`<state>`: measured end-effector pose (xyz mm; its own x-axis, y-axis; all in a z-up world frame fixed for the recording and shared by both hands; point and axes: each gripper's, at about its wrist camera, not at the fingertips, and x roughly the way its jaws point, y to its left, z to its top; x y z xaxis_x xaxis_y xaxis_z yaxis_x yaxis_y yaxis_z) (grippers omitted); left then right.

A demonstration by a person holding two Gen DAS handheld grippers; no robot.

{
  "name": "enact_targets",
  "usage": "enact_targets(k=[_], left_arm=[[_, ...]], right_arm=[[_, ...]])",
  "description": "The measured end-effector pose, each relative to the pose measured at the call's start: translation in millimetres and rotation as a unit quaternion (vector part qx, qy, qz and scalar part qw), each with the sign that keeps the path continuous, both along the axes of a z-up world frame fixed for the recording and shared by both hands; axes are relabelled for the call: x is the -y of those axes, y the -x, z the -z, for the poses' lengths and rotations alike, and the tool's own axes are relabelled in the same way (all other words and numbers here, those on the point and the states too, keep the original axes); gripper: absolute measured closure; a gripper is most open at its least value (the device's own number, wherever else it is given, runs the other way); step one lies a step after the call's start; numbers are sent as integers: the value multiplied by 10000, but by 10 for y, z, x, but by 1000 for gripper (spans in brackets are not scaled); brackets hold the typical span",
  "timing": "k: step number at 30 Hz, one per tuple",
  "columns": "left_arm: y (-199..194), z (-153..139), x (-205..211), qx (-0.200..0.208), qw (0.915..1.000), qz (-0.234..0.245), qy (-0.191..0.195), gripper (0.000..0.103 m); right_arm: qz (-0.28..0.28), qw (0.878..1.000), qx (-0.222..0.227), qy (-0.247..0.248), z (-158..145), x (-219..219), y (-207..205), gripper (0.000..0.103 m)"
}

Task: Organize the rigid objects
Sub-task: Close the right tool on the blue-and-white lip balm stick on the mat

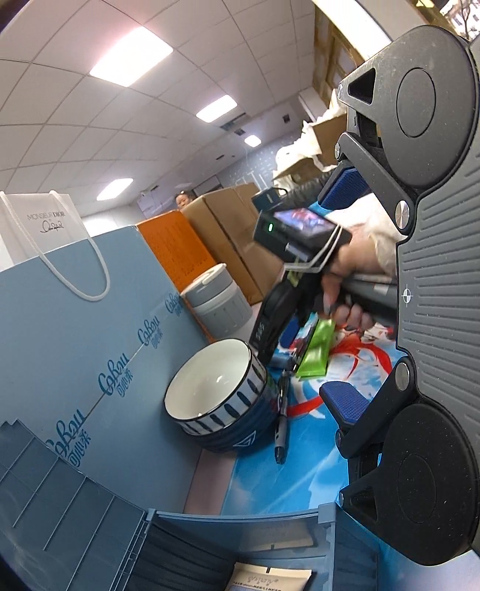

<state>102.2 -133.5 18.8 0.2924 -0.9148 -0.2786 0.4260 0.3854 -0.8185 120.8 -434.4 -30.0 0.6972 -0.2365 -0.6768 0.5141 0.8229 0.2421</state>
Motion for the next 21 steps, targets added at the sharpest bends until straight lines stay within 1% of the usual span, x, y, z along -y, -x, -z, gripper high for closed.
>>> enact_targets(k=[1, 2, 4, 5, 7, 13, 15, 17, 21], left_arm=[[0, -5, -3, 6, 10000, 8, 15, 2], [-1, -7, -4, 8, 10000, 10, 29, 2], [-1, -8, -2, 7, 10000, 16, 36, 2], [-1, -7, -3, 5, 10000, 14, 38, 2], [-3, -8, 0, 13, 10000, 17, 25, 2], [6, -17, -4, 45, 10000, 24, 10, 2], [10, -25, -6, 61, 10000, 36, 27, 2], [19, -35, -4, 82, 10000, 33, 11, 2], [51, -74, -2, 155, 9998, 80, 41, 2]], right_arm=[[-35, 10000, -42, 59, 16, -11, -26, 68], [-55, 9998, -92, 143, 31, -21, -37, 72], [-97, 9989, -175, 421, 45, -63, -48, 79], [-110, 9982, -233, 541, 49, -78, -47, 85], [-176, 9975, -276, 631, 53, -93, -30, 87], [-260, 9983, -280, 430, 2, -63, 73, 87], [-249, 9991, -253, 245, -11, -25, 121, 87], [-202, 9997, -145, -3, -37, 40, 188, 87], [-193, 9988, 214, -388, -163, 89, 399, 87]])
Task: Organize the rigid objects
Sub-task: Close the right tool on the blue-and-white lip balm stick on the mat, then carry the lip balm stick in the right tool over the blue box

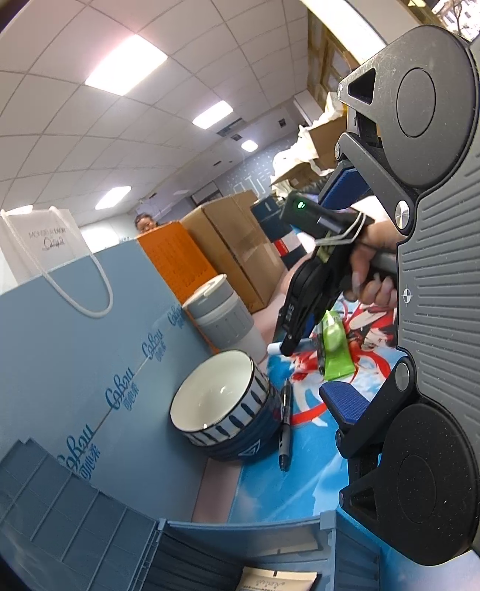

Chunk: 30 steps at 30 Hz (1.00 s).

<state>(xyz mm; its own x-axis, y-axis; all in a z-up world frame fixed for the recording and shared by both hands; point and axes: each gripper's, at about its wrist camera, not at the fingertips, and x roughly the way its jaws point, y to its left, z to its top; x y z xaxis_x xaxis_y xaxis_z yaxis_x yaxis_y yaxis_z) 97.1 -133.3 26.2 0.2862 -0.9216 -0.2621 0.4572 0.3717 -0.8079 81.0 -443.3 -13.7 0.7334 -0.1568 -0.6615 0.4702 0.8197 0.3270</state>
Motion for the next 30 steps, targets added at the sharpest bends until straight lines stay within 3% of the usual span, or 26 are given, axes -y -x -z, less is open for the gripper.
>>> enact_targets(k=[5, 12, 20, 26, 28, 30], left_arm=[[62, -80, -32, 120, 9998, 30, 123, 2], [181, -285, -162, 453, 9986, -111, 265, 2], [287, -469, -598, 846, 9940, -692, -86, 2], [325, -540, -1168, 1113, 9827, -1411, -447, 2], [315, -546, -1398, 1184, 9752, -1772, -607, 2], [327, -543, -1622, 1327, 9624, -2225, -811, 2]], right_arm=[[-118, 9979, 548, -320, -233, -21, 325, 87], [-446, 9912, 1195, -348, -612, -271, 792, 87], [-966, 9780, 1759, -563, -901, -632, 1054, 87], [-1541, 9627, 1996, -985, -932, -988, 918, 87], [-1793, 9557, 2058, -1105, -945, -1141, 856, 87], [-2038, 9500, 2086, -1116, -966, -1321, 792, 87]])
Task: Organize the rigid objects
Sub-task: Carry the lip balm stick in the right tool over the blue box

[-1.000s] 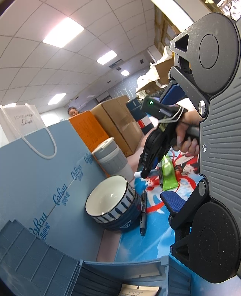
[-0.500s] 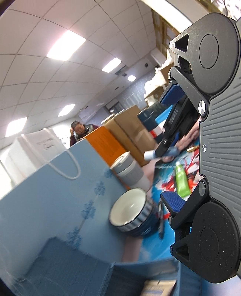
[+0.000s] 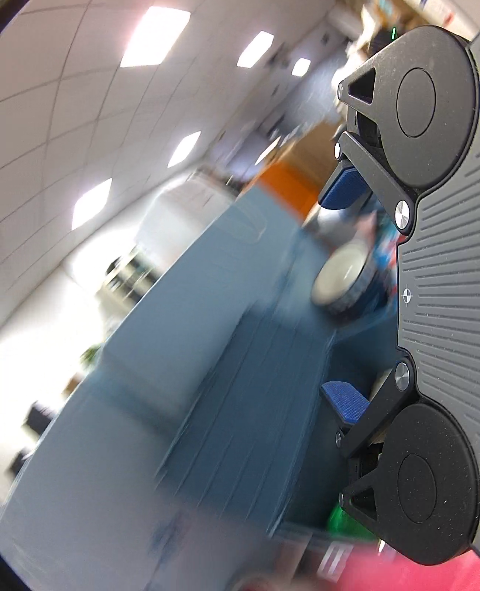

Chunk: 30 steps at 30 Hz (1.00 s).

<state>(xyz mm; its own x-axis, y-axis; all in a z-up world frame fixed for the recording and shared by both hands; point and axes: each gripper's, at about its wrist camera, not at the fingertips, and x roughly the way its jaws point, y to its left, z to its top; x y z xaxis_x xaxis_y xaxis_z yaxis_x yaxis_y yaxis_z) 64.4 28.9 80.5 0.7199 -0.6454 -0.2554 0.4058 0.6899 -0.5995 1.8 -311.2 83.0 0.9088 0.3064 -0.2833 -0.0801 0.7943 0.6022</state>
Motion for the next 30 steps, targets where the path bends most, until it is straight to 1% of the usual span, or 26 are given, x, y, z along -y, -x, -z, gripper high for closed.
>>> enact_targets(k=[1, 3, 5, 7, 10, 12, 17, 20, 21, 24, 30], left_arm=[[1, 7, -105, 73, 9996, -243, -76, 2], [-37, 33, -297, 120, 9982, -576, -132, 1], [-110, 75, -457, 60, 9972, -731, -104, 1], [-199, 119, -586, -108, 9968, -792, -24, 1], [-287, 193, -713, -289, 9967, -698, 297, 1], [-328, 230, -718, -372, 9963, -656, 407, 1], [-347, 263, -722, -449, 9966, -571, 389, 1], [-368, 292, -686, -482, 9971, -494, 327, 1], [-388, 311, -670, -508, 9971, -474, 300, 1], [-422, 346, -626, -581, 9971, -457, 197, 1], [-426, 361, -541, -574, 9977, -348, 59, 1]], right_arm=[[-102, 9999, 17, 60, -14, -98, -37, 87], [-239, 9995, 26, 194, -38, -282, -109, 87], [-343, 9989, 30, 324, -50, -457, -183, 87], [-487, 9979, 59, 432, -34, -613, -225, 87], [-722, 9957, 71, 585, 5, -856, -340, 87], [-825, 9935, 14, 784, 57, -1032, -444, 87], [-1184, 9833, -251, 1361, 255, -1484, -665, 87], [-1353, 9737, -420, 1786, 367, -1670, -786, 87], [-1363, 9719, -499, 1853, 402, -1699, -822, 87], [-1414, 9714, -719, 1766, 516, -1721, -898, 87], [-1406, 9646, -1058, 1964, 645, -1765, -953, 87]])
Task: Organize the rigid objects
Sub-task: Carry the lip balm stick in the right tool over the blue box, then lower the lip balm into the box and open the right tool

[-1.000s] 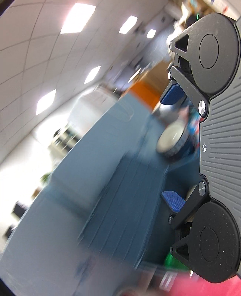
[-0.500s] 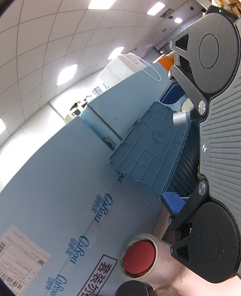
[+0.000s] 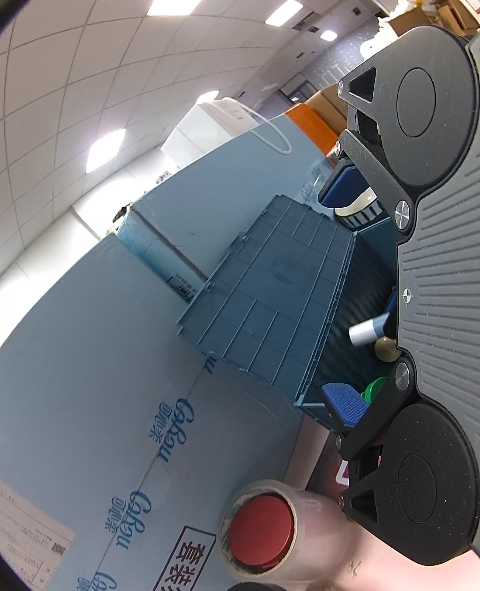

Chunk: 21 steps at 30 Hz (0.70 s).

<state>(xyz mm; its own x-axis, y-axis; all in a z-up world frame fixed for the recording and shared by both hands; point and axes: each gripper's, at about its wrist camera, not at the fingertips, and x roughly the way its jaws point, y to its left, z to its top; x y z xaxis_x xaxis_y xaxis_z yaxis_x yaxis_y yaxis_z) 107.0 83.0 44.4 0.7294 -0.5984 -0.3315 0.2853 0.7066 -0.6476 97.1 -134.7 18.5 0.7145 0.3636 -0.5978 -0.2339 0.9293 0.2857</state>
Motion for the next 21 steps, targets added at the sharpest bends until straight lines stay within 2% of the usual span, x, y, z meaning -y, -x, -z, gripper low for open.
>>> enact_targets(k=[5, 15, 21], left_arm=[[20, -2, 0, 30, 10000, 25, 14, 1], [0, 8, 43, -10, 9999, 106, -51, 1], [-12, -2, 94, 2, 9998, 147, -108, 1]], right_arm=[[82, 10000, 11, 29, 14, -30, 34, 84], [217, 9992, 107, -312, -123, 78, 136, 63], [368, 9976, 200, -554, -200, 188, 256, 55]])
